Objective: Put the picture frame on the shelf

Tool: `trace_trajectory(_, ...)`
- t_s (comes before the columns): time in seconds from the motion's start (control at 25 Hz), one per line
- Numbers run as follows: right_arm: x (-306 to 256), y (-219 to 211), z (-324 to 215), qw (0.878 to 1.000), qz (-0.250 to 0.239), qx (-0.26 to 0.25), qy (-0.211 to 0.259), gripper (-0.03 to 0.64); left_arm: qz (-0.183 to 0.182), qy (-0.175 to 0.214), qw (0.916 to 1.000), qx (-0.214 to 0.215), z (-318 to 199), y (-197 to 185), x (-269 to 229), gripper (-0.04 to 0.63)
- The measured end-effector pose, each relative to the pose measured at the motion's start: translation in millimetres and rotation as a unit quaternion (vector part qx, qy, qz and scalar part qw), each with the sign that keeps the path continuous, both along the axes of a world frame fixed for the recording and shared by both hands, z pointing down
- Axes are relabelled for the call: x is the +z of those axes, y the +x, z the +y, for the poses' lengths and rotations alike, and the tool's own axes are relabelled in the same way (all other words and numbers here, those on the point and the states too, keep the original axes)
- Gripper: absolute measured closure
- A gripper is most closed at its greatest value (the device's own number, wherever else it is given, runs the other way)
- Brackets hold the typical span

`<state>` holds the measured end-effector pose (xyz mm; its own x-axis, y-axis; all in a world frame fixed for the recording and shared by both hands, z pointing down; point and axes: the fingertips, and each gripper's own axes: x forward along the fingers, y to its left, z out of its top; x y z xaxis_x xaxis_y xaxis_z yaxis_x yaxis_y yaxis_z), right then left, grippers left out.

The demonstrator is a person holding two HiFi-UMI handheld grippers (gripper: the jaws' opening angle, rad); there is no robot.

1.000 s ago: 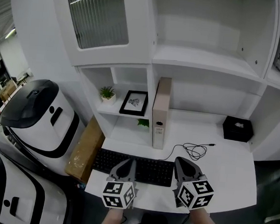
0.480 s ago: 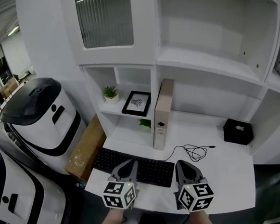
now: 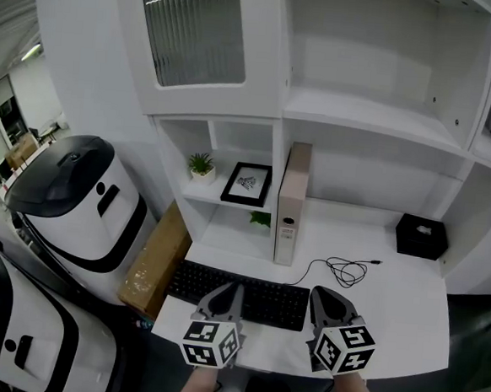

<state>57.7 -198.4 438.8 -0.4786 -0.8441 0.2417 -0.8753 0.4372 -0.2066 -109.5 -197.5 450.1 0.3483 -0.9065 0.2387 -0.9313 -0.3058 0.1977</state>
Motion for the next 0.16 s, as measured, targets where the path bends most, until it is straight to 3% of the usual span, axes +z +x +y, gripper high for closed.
trace_trajectory(0.16, 2.9, -1.5, 1.9, 1.0, 0.0, 0.0, -0.005, 0.617, 0.006, -0.005, 1.0, -0.001, 1.5, -1.7, 2.0, 0.574)
